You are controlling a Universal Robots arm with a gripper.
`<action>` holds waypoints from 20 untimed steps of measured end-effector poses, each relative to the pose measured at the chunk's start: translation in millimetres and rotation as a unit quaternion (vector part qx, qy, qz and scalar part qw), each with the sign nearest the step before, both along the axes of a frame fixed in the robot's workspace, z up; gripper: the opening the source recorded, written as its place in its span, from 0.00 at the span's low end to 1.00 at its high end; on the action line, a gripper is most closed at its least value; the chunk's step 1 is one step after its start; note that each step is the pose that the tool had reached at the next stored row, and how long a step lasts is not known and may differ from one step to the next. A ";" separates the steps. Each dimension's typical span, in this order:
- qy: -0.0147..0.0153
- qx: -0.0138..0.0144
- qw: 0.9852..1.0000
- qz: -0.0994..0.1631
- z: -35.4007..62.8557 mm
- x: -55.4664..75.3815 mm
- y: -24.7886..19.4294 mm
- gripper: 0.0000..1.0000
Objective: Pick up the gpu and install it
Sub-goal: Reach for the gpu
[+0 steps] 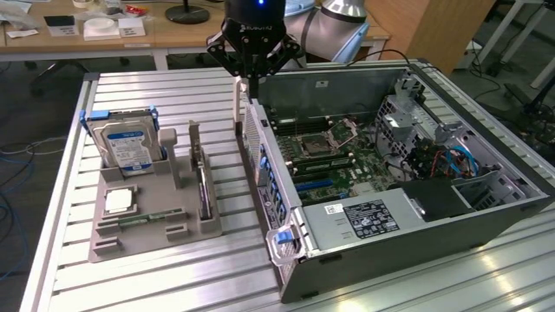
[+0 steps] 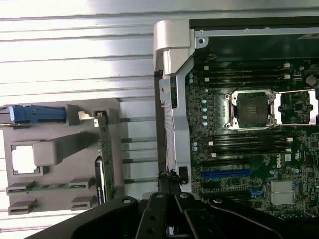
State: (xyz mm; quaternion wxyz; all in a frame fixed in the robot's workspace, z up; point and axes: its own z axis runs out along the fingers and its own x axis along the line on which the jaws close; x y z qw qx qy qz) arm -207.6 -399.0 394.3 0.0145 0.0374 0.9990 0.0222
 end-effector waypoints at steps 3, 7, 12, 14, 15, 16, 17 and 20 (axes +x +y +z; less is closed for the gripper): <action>0.000 0.000 1.000 0.000 0.0 -1.1 0.0 0.11; 0.000 0.000 1.000 0.000 0.0 -2.8 0.0 0.11; 0.000 0.000 1.000 0.000 0.0 -5.2 -0.1 0.11; 0.000 0.000 1.000 0.000 0.0 -6.0 -0.2 0.11; 0.000 0.000 1.000 0.000 0.0 -6.4 -0.2 0.11; 0.000 0.000 1.000 0.000 0.0 -6.8 -0.2 0.11; 0.000 0.000 1.000 0.000 0.0 -7.3 -0.2 0.11; 0.000 0.000 1.000 0.000 0.0 -8.6 -0.3 0.11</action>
